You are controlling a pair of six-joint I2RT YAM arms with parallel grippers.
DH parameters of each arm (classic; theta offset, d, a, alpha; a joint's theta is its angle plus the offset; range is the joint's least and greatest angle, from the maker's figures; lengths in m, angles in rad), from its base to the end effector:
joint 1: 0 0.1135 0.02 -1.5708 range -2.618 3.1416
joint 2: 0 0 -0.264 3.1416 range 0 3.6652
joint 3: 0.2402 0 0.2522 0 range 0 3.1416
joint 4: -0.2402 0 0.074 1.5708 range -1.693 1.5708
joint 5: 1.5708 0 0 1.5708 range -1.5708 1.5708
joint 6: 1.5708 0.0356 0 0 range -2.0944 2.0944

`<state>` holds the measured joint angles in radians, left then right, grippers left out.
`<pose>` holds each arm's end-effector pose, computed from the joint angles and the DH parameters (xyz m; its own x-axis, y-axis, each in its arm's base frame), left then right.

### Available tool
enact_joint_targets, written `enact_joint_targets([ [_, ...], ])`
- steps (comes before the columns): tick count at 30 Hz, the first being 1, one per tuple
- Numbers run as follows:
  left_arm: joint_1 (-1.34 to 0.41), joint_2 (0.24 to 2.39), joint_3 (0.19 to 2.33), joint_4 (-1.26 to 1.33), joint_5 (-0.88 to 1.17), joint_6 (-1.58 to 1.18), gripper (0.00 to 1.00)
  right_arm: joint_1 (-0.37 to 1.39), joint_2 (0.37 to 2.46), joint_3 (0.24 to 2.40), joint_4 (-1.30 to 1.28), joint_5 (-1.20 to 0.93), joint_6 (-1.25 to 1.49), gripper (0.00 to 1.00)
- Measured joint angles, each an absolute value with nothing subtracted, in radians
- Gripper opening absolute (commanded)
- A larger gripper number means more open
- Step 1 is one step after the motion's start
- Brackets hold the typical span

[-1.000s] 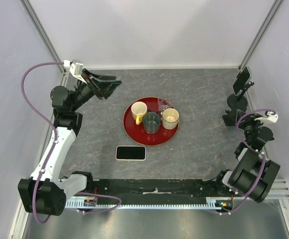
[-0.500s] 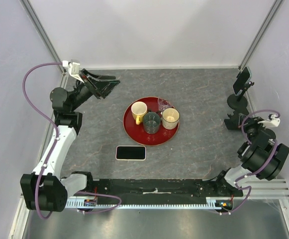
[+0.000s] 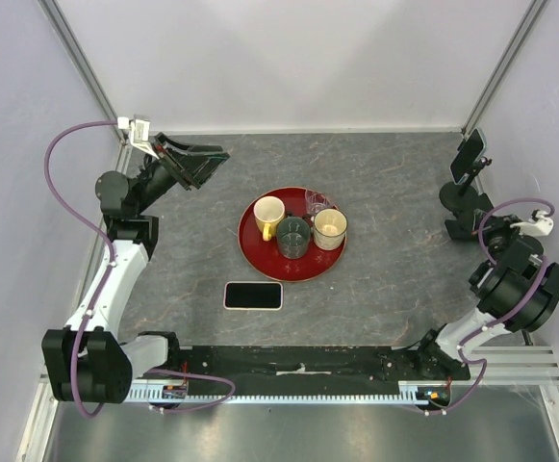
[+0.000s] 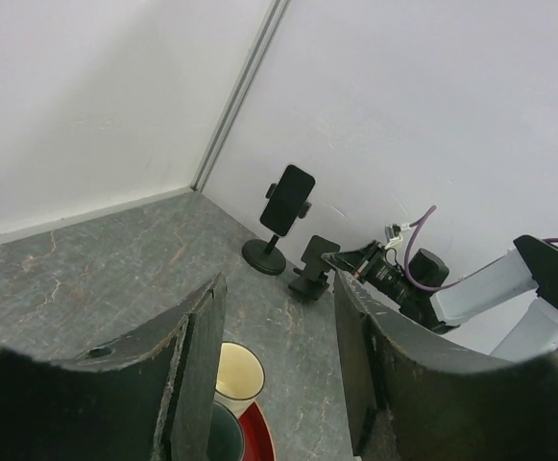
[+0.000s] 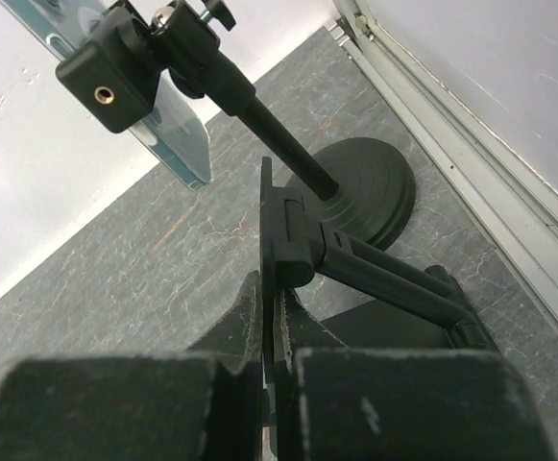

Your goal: Place the phone on the phone stand

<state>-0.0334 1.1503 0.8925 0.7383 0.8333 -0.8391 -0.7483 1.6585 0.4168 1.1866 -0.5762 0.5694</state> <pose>0.2502 -0.0347 0.3953 -0.1961 -0.4940 -0.8470 0.7970 0.4229 -0.4312 0.2204 -0.1782 0.1583 0.0587 0.5624 -0.8248 0.1665 0.8091 0.5636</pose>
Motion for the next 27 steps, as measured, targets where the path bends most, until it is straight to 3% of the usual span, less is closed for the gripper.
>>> enact_joint_targets([
  [8,-0.027,1.151,0.892,0.76,0.846,-0.848,0.54,-0.748,1.663,0.487,1.044,-0.561,0.562,0.06],
  [17,-0.027,1.159,0.892,0.772,0.849,-0.859,0.53,-0.735,1.646,0.531,0.908,-0.532,0.523,0.29],
  [20,-0.026,1.159,0.889,0.779,0.849,-0.864,0.52,-0.725,1.63,0.531,0.854,-0.511,0.503,0.33],
  [27,-0.018,1.161,0.888,0.789,0.85,-0.873,0.52,-0.697,1.579,0.532,0.736,-0.467,0.448,0.35],
])
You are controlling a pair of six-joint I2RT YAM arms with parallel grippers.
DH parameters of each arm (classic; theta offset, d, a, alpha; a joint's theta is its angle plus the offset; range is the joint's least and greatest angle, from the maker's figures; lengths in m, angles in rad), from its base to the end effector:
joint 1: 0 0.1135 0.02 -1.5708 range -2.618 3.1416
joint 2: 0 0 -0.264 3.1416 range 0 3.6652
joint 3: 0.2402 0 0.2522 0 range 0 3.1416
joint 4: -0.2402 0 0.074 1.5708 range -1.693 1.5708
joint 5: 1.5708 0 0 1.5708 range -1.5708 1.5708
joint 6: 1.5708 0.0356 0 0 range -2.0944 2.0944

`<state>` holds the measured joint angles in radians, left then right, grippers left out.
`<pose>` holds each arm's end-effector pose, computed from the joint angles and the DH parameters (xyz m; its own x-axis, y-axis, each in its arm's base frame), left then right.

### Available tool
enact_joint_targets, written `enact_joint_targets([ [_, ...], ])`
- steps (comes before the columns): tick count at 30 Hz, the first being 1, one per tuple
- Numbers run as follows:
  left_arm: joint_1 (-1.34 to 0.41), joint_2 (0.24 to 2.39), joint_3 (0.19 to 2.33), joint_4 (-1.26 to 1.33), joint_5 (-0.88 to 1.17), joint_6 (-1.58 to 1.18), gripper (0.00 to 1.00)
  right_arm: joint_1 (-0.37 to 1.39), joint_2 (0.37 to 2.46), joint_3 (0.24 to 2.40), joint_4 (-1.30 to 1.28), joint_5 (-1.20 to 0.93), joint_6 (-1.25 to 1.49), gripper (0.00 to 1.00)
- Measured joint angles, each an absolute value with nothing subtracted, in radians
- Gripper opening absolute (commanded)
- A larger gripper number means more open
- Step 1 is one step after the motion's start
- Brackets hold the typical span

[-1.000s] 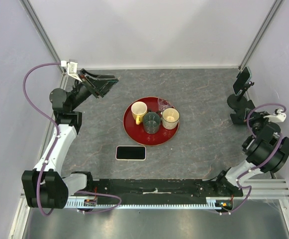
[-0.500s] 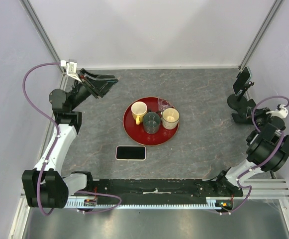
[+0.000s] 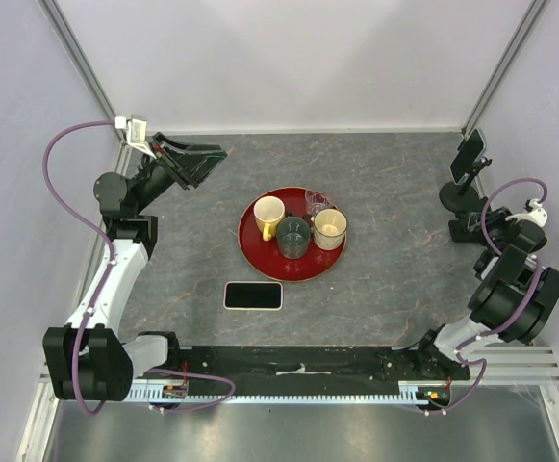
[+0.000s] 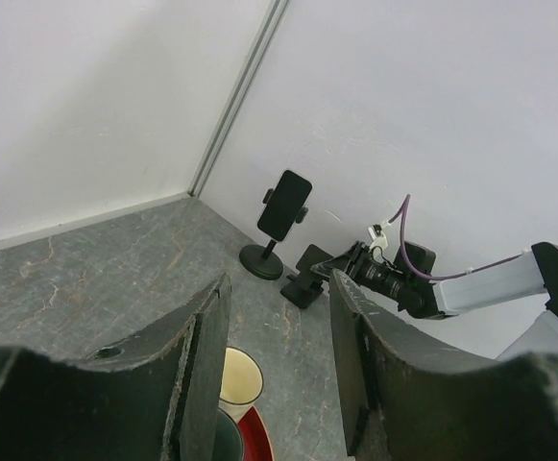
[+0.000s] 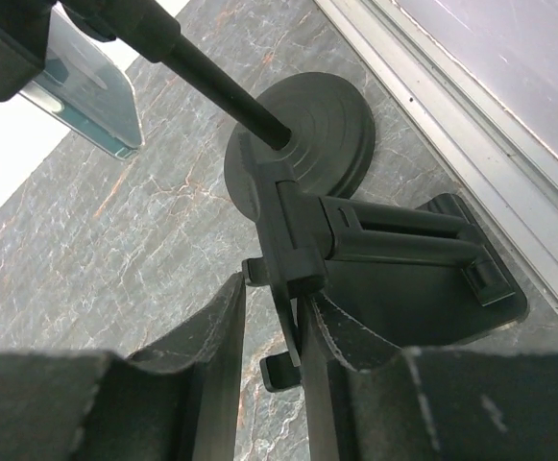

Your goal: Place the phone on the phone stand

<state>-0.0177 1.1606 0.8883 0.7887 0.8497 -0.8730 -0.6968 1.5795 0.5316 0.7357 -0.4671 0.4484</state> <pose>0.2511 -0.0312 0.3956 -0.1922 -0.5026 -0.8429 0.8054 0.4100 -0.4281 0.2383 -0.1785 0.1627 -0.1063 0.5937 -0.7976 0.3223 0.7794 0.5372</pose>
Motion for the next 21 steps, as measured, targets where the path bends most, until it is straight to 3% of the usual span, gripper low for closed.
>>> enact_joint_targets([
  [7,-0.014,1.161,0.888,0.796,0.85,-0.878,0.51,-0.686,1.523,0.531,0.671,-0.428,0.421,0.39],
  [11,-0.014,1.166,0.888,0.799,0.85,-0.879,0.51,-0.684,1.513,0.531,0.625,-0.393,0.409,0.54],
  [16,-0.014,1.167,0.888,0.801,0.85,-0.881,0.51,-0.678,1.485,0.531,0.534,-0.322,0.388,0.63],
  [17,-0.012,1.167,0.888,0.802,0.851,-0.882,0.51,-0.675,1.474,0.531,0.514,-0.305,0.385,0.73],
  [19,-0.012,1.167,0.888,0.802,0.851,-0.883,0.51,-0.669,1.449,0.532,0.474,-0.273,0.379,0.82],
  [21,-0.01,1.168,0.887,0.803,0.851,-0.885,0.51,-0.662,1.412,0.533,0.416,-0.225,0.372,0.98],
])
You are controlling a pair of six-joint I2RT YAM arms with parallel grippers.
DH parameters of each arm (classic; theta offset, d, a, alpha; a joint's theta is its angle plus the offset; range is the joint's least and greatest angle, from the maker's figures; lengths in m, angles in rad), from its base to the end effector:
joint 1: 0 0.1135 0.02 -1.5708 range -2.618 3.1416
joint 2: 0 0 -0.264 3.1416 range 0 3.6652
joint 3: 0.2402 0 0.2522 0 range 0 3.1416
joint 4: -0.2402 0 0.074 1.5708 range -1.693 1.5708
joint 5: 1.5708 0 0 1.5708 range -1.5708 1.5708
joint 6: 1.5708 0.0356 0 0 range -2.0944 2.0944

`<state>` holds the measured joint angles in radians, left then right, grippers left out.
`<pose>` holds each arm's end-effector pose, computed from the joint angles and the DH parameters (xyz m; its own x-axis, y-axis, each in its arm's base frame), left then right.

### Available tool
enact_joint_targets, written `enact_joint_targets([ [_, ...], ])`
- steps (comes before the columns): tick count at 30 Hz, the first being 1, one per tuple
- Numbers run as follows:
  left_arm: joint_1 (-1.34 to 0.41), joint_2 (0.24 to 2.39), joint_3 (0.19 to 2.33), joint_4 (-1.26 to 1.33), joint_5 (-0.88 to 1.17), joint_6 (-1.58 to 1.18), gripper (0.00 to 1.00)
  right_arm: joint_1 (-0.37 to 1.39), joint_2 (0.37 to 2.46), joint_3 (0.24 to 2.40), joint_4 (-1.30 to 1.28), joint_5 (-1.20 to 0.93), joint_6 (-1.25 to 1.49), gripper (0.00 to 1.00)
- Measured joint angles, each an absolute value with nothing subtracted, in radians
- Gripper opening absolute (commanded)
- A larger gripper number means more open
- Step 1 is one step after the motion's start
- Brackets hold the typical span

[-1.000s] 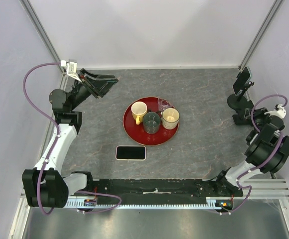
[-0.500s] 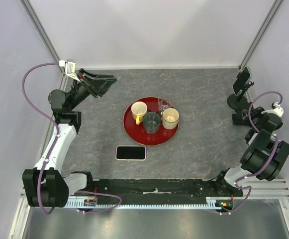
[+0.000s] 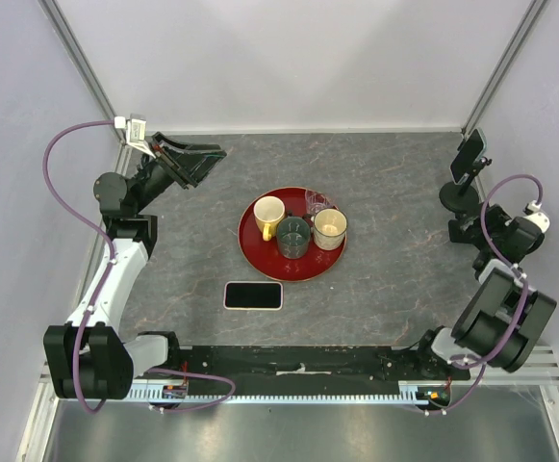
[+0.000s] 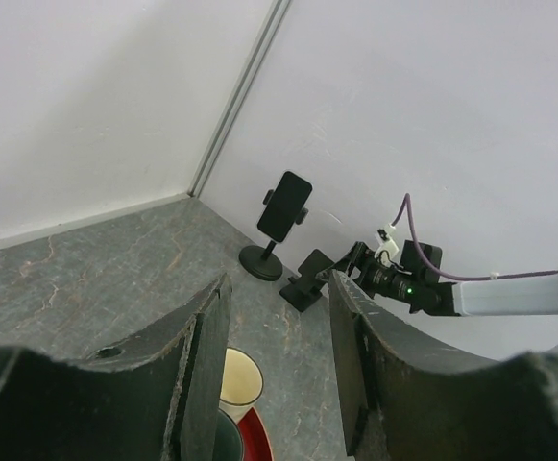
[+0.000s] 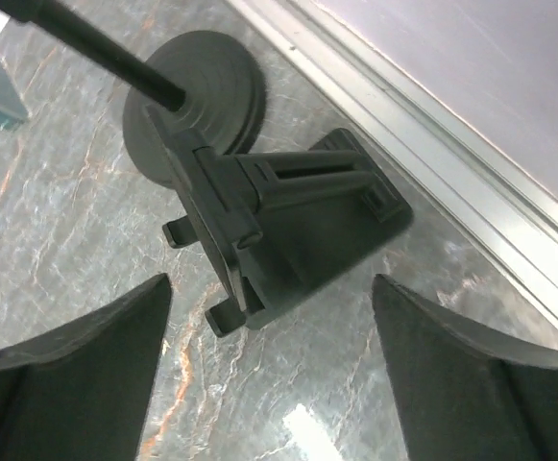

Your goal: Place the phone on the phone stand

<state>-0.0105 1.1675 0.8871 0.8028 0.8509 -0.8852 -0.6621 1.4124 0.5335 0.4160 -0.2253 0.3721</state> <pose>0.2526 -0.0294 0.3948 -0.1938 -0.5083 -0.8391 0.8031 0.4090 -0.4333 0.2242 -0.1647 0.1753 -0.1675 0.5799 -0.7973 0.5394 0.7308 0.4182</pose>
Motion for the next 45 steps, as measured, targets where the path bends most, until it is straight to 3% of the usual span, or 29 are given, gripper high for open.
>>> enact_joint_targets([
  [5,0.001,1.169,0.887,0.802,0.854,-0.89,0.53,-0.634,1.25,0.566,0.174,-0.03,0.382,0.98],
  [8,0.025,1.17,0.887,0.797,0.854,-0.893,0.62,-0.563,1.146,0.606,0.014,0.16,0.408,0.98],
  [9,0.033,1.17,0.887,0.79,0.854,-0.894,0.69,-0.497,1.112,0.622,-0.034,0.23,0.419,0.98],
  [12,0.051,1.172,0.887,0.75,0.851,-0.894,0.84,-0.223,1.04,0.672,-0.163,0.415,0.458,0.98],
  [19,0.058,1.165,0.922,0.49,0.769,-0.788,0.88,0.619,1.201,0.958,-0.308,0.761,0.308,0.98],
  [23,0.072,1.133,0.938,0.339,0.657,-0.713,0.89,0.991,1.395,1.121,-0.291,0.673,0.035,0.98],
  [26,0.09,1.103,0.939,0.243,0.533,-0.676,0.9,1.13,1.499,1.2,-0.34,0.459,-0.122,0.98],
  [35,0.145,1.079,0.948,0.035,0.182,-0.665,0.95,1.134,1.761,1.468,-0.509,-0.131,-0.357,0.98],
  [45,0.167,1.079,0.948,0.01,0.133,-0.678,0.96,1.116,2.125,1.712,-0.657,-0.317,-0.469,0.98],
])
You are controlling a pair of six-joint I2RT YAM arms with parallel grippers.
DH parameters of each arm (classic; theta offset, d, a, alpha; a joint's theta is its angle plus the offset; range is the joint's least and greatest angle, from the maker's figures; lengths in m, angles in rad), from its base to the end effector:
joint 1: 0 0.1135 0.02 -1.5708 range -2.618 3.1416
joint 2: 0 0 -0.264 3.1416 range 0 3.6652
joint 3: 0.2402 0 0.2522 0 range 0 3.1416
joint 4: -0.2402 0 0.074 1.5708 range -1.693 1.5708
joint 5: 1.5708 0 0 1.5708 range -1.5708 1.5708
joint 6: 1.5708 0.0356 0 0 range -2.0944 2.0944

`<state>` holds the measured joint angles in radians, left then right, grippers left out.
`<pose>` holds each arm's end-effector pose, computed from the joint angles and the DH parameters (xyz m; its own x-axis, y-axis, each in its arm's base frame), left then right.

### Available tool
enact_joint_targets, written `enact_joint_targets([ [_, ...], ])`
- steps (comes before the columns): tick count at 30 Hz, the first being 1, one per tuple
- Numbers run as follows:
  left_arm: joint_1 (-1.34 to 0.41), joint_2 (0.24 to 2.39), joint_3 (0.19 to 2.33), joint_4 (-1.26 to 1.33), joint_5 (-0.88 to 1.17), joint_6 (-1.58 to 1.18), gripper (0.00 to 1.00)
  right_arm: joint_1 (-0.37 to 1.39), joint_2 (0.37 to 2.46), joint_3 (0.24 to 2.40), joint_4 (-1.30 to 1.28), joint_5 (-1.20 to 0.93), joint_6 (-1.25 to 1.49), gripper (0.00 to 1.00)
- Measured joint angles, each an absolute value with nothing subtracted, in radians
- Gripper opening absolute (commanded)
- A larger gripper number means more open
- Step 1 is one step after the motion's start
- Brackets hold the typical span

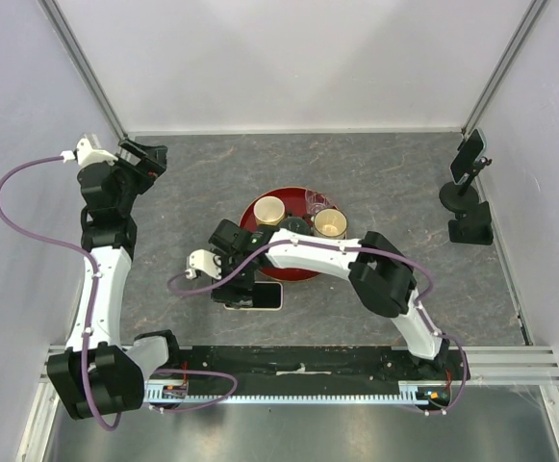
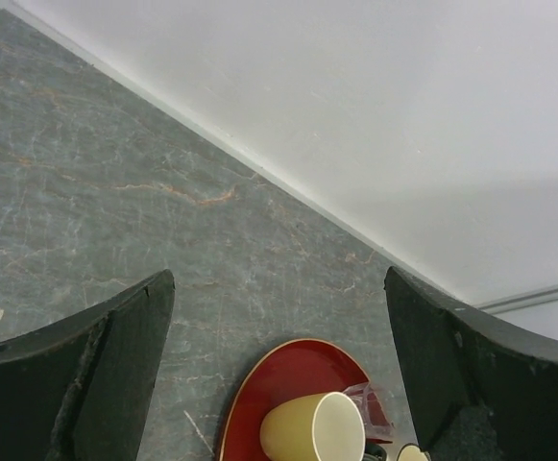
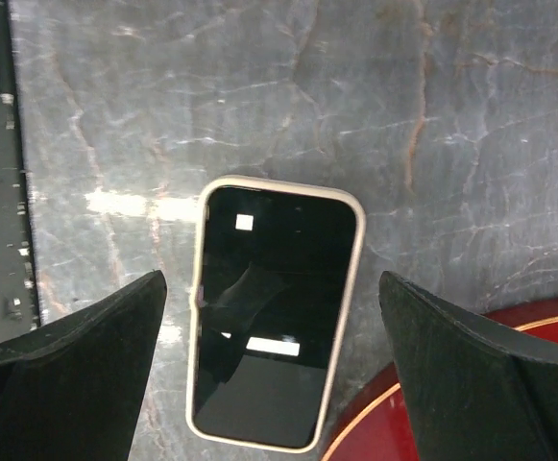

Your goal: Place the phone on the phone stand

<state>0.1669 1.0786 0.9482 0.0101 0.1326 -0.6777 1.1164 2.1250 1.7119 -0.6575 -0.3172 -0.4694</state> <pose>0.2517 0.0376 0.3607 -0.0701 -0.6421 -0.7634 -0.1016 0.7659 -0.6348 0.1915 0.4174 0.2000 0.0724 -0.8310 -0.5515 -0.9941 -0.1046 0.0271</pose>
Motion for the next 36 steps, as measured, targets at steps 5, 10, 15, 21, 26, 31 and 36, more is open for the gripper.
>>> enact_joint_targets([
  [5,0.186,1.076,0.923,0.071,0.187,-0.697,0.96,1.084,2.197,1.795,-0.695,-0.313,-0.48,0.98],
  [10,0.205,1.076,0.91,0.104,0.23,-0.714,0.96,1.065,2.236,1.817,-0.717,-0.305,-0.474,0.98],
  [15,0.215,1.076,0.91,0.129,0.256,-0.727,0.96,1.065,2.261,1.821,-0.74,-0.326,-0.447,0.98],
  [21,0.221,1.08,0.909,0.139,0.274,-0.74,0.96,1.066,2.262,1.822,-0.743,-0.347,-0.406,0.98],
  [26,0.225,1.085,0.909,0.15,0.29,-0.746,0.96,1.068,2.262,1.822,-0.743,-0.384,-0.364,0.98],
  [31,0.23,1.087,0.904,0.162,0.299,-0.754,0.96,1.074,2.254,1.806,-0.735,-0.397,-0.332,0.98],
  [36,0.234,1.089,0.898,0.167,0.3,-0.76,0.96,1.104,2.23,1.764,-0.706,-0.333,-0.302,0.98],
])
